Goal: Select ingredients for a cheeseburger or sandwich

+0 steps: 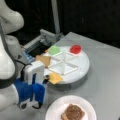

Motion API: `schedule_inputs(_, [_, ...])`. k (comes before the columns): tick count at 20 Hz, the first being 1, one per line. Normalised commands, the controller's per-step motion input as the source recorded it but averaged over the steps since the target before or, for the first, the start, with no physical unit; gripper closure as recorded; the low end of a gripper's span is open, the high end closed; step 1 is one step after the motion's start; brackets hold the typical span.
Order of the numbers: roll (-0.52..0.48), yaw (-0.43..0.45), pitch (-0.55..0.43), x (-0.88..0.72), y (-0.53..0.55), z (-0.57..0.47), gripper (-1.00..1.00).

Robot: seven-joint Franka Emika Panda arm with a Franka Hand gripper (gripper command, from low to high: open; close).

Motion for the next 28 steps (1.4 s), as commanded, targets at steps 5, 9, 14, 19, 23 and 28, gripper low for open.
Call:
schedule_inputs(5, [-0.021, 0.28, 0.083, 0.48, -0.31, 0.07, 1.0])
schedule_inputs(9, [-0.107, 0.348, 0.098, 0.61, -0.35, -0.03, 1.0])
schedule_inputs(14, [-0.124, 0.341, 0.139, 0.59, -0.25, -0.12, 1.0])
schedule_inputs(19, [-0.154, 0.273, 0.155, 0.47, -0.13, -0.07, 1.0])
schedule_inputs(23, [-0.328, 0.22, 0.164, 0.36, -0.09, -0.06, 1.0])
schedule_inputs(28, [-0.5, 0.187, 0.164, 0.31, -0.08, -0.03, 1.0])
